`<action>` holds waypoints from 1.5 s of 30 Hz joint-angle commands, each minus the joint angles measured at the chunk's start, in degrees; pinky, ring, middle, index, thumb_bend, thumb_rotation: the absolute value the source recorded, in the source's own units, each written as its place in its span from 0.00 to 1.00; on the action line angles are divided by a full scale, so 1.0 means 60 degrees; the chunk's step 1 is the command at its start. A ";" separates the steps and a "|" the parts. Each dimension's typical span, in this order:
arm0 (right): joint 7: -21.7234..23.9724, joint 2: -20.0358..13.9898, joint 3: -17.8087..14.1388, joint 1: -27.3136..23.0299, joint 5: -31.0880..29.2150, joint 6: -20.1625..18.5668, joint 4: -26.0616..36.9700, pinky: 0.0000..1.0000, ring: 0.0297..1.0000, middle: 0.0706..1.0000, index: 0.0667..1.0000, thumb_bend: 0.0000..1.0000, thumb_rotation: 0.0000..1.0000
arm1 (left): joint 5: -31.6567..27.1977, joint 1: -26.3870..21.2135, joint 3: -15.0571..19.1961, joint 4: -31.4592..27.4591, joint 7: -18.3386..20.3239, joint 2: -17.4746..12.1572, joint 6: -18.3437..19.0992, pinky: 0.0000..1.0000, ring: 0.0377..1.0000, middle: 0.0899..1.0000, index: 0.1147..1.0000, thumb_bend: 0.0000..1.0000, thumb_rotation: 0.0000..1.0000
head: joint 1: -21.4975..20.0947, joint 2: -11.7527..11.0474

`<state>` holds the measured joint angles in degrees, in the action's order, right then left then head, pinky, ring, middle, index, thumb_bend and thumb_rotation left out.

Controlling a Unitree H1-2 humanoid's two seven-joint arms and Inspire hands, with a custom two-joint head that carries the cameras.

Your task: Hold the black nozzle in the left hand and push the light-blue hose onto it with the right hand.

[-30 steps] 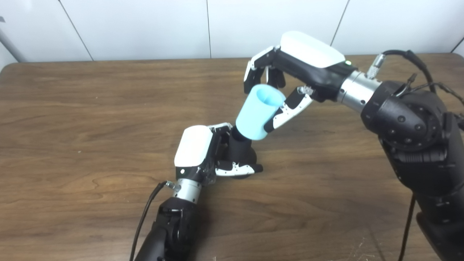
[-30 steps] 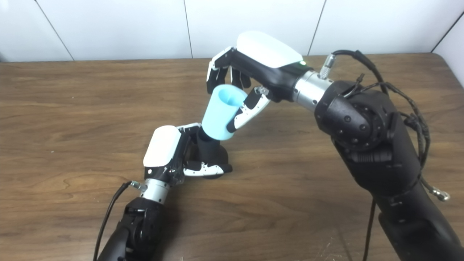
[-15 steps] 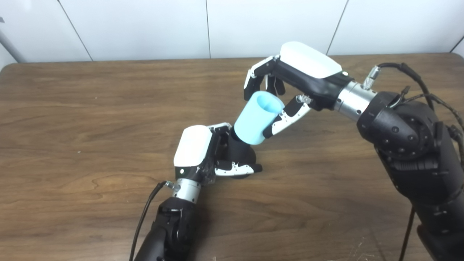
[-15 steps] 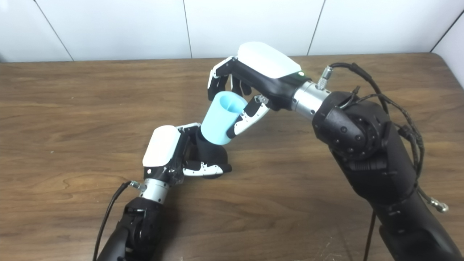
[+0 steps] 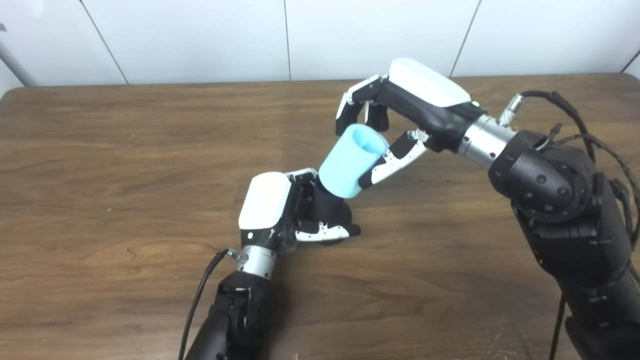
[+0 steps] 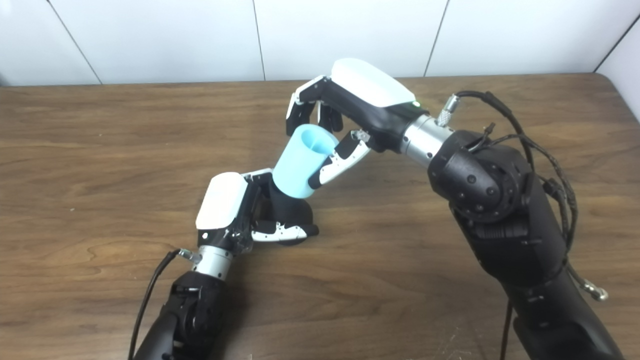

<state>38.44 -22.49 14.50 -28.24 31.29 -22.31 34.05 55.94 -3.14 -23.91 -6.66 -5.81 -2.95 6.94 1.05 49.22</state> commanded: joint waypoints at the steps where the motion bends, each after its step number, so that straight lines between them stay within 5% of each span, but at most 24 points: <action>1: -0.0167 -0.0049 -0.0166 -0.0451 -0.0047 0.0082 0.0308 0.33 0.36 0.49 0.45 0.51 0.00 | 0.0103 0.0075 -0.0097 0.0234 0.0214 -0.0033 0.0177 0.54 0.51 0.37 0.43 0.52 0.00 | 0.0030 0.0020; 19: -0.0048 -0.0008 0.0076 -0.0605 0.0158 -0.0071 0.0333 0.31 0.34 0.48 0.46 0.51 0.00 | 0.0119 0.0054 -0.0166 0.0354 0.0143 0.0024 0.0215 0.56 0.53 0.38 0.44 0.52 0.00 | 0.0063 0.0064; 33: -0.0103 0.0011 0.0386 -0.0333 0.0090 0.0662 0.0116 0.32 0.35 0.49 0.47 0.51 0.00 | 0.0099 0.0071 -0.0164 0.0321 0.0152 0.0088 0.0280 0.57 0.52 0.36 0.44 0.52 0.00 | 0.0066 0.0121; 45: 0.1062 -0.0267 0.1046 -0.0916 0.0488 0.0128 0.0369 0.29 0.34 0.47 0.49 0.51 0.00 | 0.0164 0.0086 -0.0230 0.0265 0.0198 0.0059 0.0359 0.58 0.53 0.36 0.44 0.52 0.00 | 0.0064 0.0206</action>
<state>42.94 -23.01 20.32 -31.91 34.12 -21.33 34.78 56.08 -3.22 -24.66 -6.26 -6.30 -2.37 7.83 1.41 50.45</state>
